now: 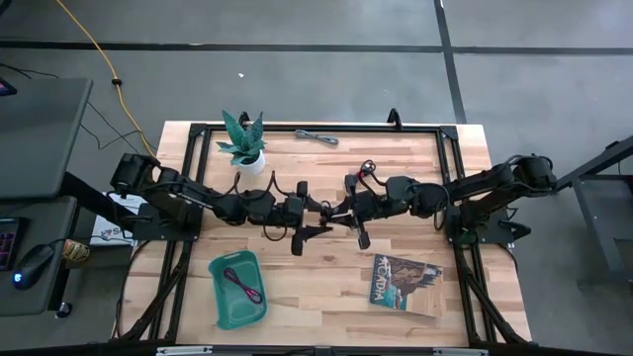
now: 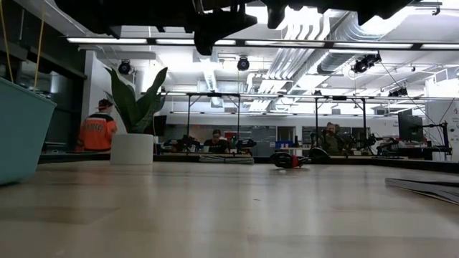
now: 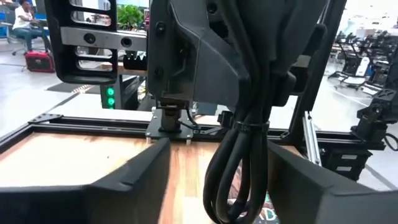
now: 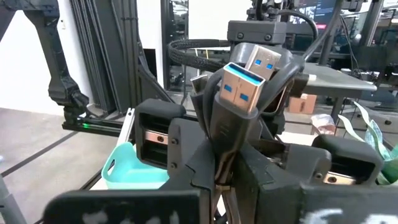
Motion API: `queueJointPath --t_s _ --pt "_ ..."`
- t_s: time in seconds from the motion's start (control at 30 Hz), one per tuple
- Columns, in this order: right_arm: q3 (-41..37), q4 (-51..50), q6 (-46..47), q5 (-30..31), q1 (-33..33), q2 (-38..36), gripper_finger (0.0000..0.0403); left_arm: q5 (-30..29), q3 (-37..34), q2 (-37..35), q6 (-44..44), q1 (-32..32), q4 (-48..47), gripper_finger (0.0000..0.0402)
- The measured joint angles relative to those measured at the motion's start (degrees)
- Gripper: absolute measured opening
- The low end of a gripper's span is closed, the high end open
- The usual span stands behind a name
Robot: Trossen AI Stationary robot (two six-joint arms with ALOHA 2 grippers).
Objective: Pick and place USB-C Cables
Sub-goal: Put the right black USB cable into the green bin
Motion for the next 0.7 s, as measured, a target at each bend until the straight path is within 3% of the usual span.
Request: queueJointPath --t_s 0.3,0.7 --pt "0.0 -0.5 0.0 0.3 -0.1 0.0 0.0016 -0.2 0.0 0.0 1.7 0.0 -0.1 0.0025" --pt "0.0 -0.7 0.7 2.9 -0.5 0.0 0.0073 -1.0 0.0 0.0 2.1 0.0 -0.4 0.0006"
